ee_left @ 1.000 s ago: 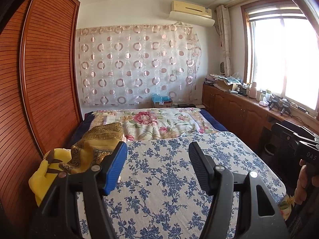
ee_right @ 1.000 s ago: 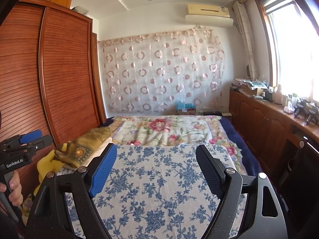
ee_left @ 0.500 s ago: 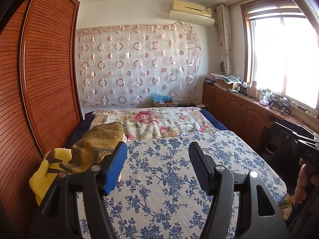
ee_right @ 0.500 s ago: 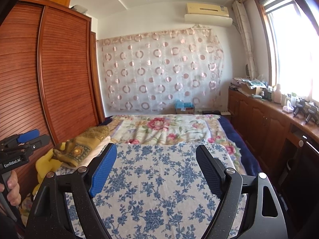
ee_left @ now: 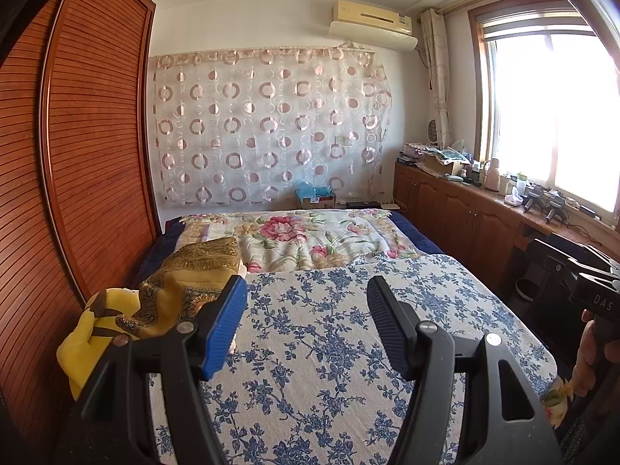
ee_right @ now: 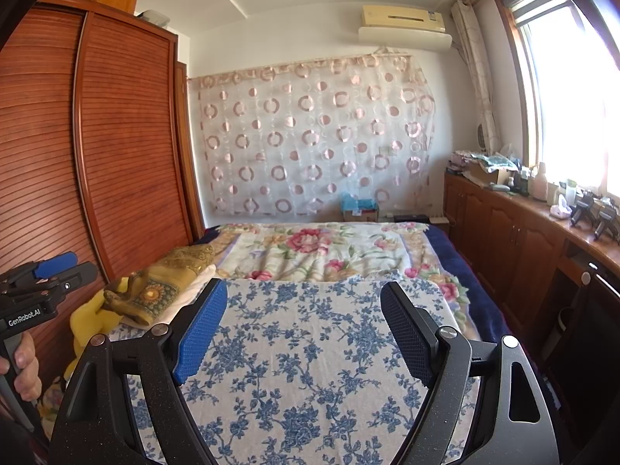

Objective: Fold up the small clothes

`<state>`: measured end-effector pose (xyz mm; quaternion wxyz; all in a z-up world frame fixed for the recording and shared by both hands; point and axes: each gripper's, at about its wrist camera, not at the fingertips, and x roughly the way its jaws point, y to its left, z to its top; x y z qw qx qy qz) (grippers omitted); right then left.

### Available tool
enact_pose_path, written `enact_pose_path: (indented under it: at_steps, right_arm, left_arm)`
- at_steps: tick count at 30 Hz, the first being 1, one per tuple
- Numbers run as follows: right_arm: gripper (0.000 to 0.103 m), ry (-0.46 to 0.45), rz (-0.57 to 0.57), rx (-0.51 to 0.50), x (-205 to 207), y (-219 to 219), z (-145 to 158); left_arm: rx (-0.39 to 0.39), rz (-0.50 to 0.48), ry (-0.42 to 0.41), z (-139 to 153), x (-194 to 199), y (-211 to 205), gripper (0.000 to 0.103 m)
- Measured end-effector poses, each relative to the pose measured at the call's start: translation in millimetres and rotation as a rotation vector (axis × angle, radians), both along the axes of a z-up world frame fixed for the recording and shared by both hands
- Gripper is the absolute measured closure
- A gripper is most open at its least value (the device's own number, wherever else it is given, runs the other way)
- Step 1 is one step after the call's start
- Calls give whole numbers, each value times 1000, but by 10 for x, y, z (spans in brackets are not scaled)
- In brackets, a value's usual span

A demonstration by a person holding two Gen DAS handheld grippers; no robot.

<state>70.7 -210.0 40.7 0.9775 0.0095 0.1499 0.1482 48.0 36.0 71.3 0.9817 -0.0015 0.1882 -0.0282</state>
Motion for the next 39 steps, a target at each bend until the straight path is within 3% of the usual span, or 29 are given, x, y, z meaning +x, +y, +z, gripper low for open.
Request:
enact_pose_path:
  at_steps: [39]
  right_arm:
    - [20, 0, -3, 4, -21, 2, 1]
  left_arm:
    - [0, 4, -2, 2, -5, 27, 38]
